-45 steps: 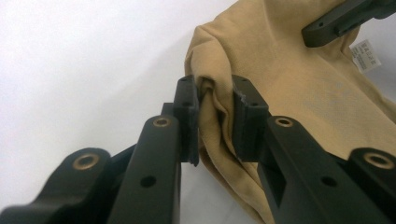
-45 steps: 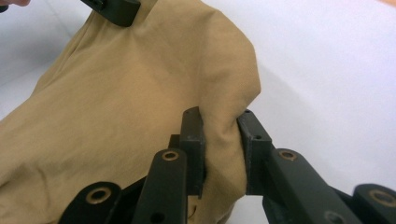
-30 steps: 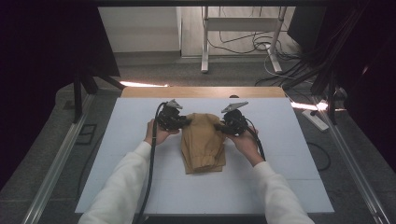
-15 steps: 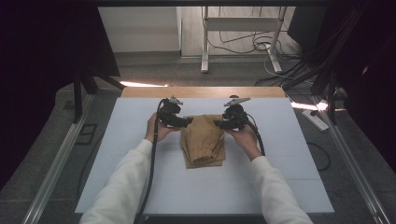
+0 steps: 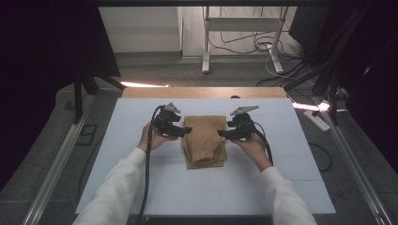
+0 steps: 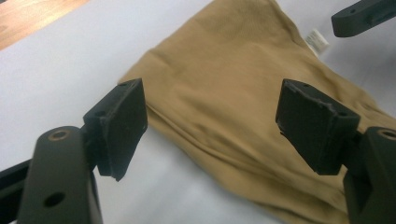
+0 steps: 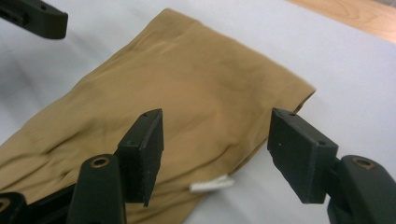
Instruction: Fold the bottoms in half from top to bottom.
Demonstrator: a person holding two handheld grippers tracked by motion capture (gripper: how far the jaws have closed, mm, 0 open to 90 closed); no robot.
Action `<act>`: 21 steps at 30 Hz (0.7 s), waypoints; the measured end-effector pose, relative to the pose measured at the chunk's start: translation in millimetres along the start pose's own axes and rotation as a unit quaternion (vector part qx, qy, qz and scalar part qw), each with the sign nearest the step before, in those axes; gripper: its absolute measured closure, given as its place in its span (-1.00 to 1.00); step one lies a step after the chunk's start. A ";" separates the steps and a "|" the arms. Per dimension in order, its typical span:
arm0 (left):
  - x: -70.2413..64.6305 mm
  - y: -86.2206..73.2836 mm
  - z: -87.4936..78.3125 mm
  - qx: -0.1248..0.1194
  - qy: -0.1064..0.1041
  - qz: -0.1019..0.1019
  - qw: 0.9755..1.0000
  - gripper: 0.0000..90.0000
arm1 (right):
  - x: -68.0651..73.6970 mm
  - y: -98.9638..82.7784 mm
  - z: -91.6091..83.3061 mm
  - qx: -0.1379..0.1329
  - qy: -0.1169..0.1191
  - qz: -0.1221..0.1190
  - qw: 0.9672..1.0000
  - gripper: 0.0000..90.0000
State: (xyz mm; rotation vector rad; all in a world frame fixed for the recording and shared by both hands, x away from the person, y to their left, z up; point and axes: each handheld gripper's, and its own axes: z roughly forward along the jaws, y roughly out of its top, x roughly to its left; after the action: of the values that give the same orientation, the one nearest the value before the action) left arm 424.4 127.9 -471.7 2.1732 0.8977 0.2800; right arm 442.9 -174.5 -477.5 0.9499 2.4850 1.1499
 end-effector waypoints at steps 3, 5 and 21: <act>-4.3 -5.9 -5.4 -0.002 -0.005 0.006 1.000 -0.42 | 3.8 -6.5 -4.2 0.002 0.007 -0.004 1.000 -0.18; -6.2 -9.5 -8.1 -0.006 -0.008 0.006 1.000 -0.41 | 5.3 -10.8 -5.6 0.006 0.011 -0.008 1.000 -0.18; -27.2 -52.8 -28.6 -0.008 -0.020 0.002 1.000 -0.40 | 22.0 -44.7 -18.6 0.019 0.025 -0.020 0.999 -0.18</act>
State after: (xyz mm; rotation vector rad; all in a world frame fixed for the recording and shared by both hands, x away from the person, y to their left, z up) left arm 364.5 150.3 -487.7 2.1590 0.8669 0.2426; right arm 397.1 -192.6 -497.6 0.8864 2.5619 1.1330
